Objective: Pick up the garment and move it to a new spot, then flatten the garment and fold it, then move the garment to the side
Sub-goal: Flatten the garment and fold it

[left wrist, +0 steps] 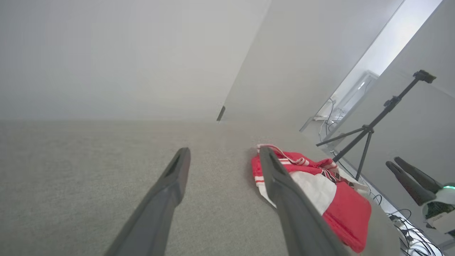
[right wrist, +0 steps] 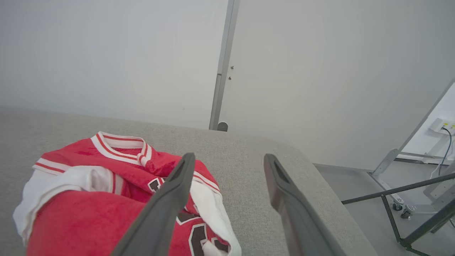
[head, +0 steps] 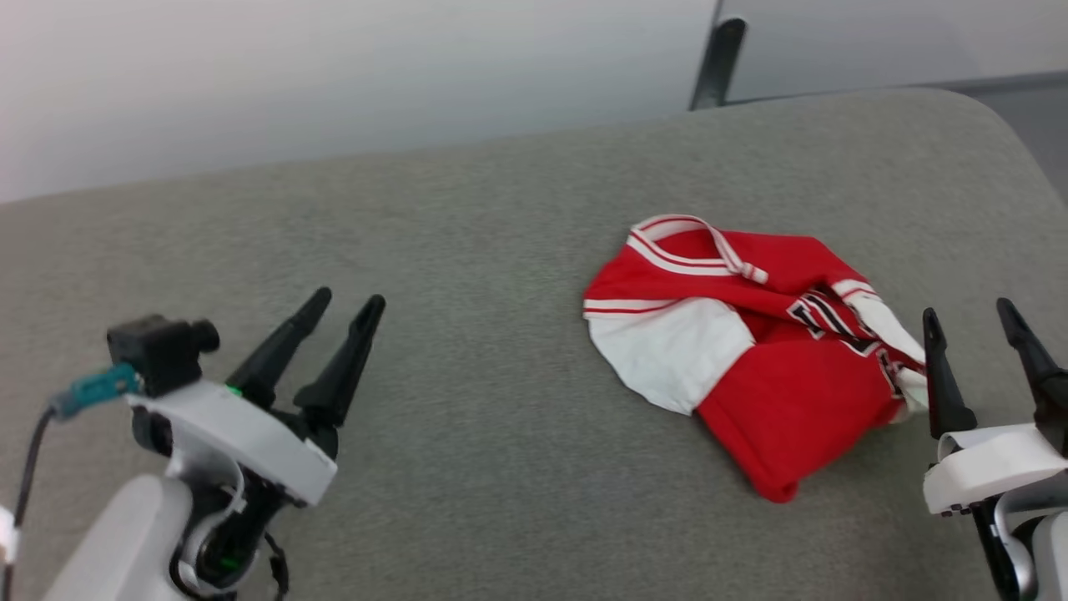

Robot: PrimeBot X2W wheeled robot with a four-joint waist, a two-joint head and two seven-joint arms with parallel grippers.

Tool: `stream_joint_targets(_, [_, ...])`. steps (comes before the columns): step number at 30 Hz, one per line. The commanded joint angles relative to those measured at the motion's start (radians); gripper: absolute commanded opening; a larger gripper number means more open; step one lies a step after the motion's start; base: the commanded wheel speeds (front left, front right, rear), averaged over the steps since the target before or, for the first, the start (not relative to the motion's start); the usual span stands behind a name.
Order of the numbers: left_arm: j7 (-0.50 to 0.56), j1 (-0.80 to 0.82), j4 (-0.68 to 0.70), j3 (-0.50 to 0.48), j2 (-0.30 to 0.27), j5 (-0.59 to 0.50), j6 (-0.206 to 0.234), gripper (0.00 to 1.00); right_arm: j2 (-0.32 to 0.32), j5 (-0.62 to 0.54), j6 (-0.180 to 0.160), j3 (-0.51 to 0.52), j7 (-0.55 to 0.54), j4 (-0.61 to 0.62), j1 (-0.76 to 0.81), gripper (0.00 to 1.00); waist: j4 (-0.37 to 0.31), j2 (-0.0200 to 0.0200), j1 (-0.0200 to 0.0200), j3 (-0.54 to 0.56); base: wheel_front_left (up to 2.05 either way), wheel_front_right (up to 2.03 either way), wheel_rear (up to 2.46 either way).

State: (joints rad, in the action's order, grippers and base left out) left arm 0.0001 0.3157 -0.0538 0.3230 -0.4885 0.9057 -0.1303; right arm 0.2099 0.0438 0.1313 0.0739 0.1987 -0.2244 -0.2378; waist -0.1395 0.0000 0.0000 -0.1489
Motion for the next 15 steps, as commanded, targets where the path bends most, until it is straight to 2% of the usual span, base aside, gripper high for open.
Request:
stream_joint_targets(1, [0.029, 0.030, -0.007, 0.009, -0.001, 0.014, 0.002, 1.00, -0.015, -0.001, -0.001, -0.001, 0.009, -0.003, -0.006, 1.00, -0.065, 0.0000, 0.0000, -0.035, 0.00, 0.00, 0.00])
stream_joint_targets(7, [0.103, 0.100, -0.030, 0.037, -0.011, -0.004, 0.022, 1.00, -0.044, -0.007, -0.001, -0.007, 0.030, -0.014, -0.010, 1.00, -0.126, 0.0000, 0.0000, -0.057, 0.00, 0.00, 0.00])
stream_joint_targets(15, [0.182, 0.168, -0.039, 0.115, -0.019, -0.093, 0.056, 1.00, -0.072, -0.009, -0.001, -0.029, 0.047, -0.030, -0.018, 1.00, -0.178, 0.0000, 0.0000, -0.072, 0.00, 0.00, 0.00])
